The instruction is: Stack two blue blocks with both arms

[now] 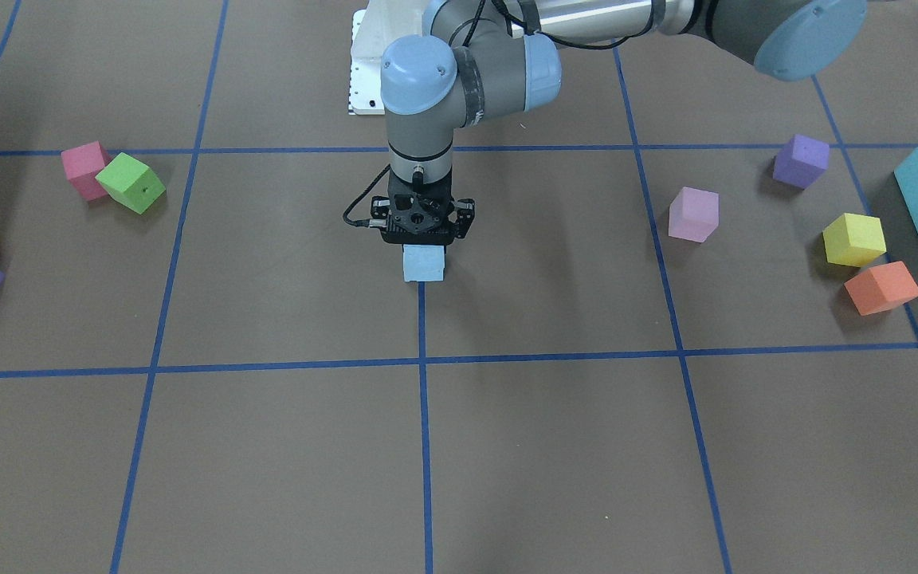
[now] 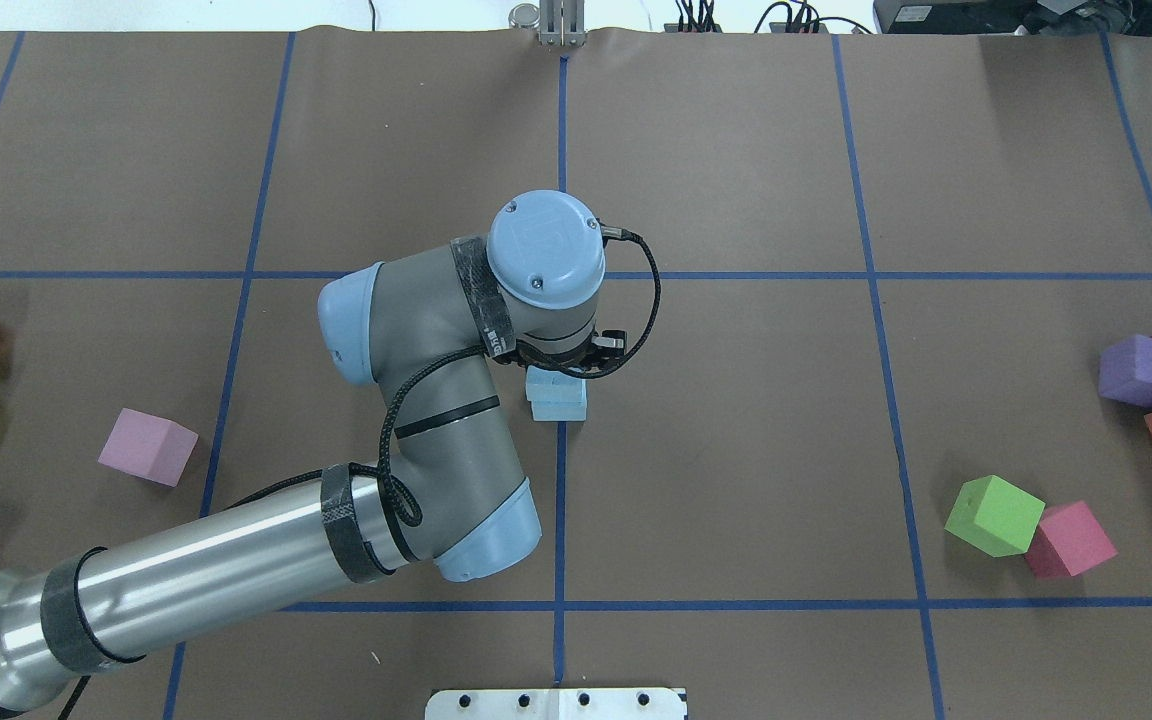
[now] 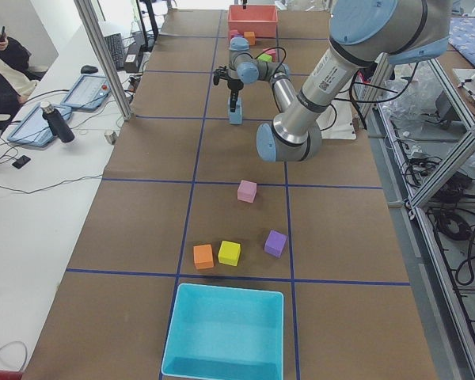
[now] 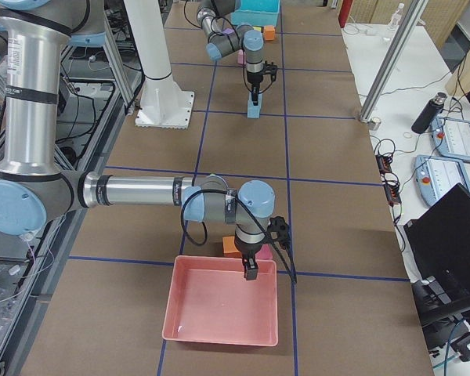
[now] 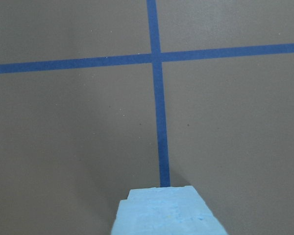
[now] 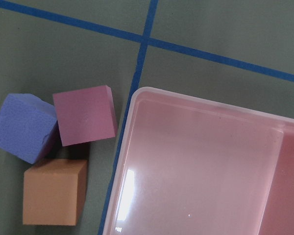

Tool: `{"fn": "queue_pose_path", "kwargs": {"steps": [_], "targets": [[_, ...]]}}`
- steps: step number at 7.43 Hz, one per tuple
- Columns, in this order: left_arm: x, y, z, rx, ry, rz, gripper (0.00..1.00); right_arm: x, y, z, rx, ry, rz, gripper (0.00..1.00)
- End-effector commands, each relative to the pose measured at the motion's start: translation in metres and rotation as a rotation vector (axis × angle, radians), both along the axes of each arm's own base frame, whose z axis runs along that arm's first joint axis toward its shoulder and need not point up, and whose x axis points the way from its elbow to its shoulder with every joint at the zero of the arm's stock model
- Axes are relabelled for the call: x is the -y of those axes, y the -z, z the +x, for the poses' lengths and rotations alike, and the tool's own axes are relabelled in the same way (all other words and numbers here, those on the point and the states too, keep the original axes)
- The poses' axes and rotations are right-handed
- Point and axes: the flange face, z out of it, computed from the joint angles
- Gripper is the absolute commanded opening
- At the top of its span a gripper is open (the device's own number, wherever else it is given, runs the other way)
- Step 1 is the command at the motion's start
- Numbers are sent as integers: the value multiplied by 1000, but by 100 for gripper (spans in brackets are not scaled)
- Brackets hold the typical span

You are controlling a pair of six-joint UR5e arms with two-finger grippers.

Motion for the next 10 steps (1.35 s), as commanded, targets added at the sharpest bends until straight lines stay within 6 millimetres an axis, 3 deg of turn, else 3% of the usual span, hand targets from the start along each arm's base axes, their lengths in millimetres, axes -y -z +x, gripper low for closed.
{"fn": "queue_pose_path", "kwargs": {"steps": [1, 2, 3, 4, 6, 7, 10], "targets": [[1, -2, 2, -4, -1, 3, 87, 0, 0, 0, 1, 0, 0, 100], [0, 1, 2, -8, -2, 5, 98, 0, 0, 0, 1, 0, 0, 100], [0, 3, -1, -17, 0, 8, 98, 0, 0, 0, 2, 0, 0, 100], [7, 14, -17, -40, -3, -5, 98, 0, 1, -1, 7, 0, 1, 100], [35, 38, -83, -138, -32, -80, 98, 0, 1, -1, 9, 0, 1, 100], [35, 30, -114, -138, -22, -75, 98, 0, 1, -1, 9, 0, 1, 100], [26, -71, -228, -96, -84, 56, 98, -2, -1, -1, 8, 0, -4, 100]]}}
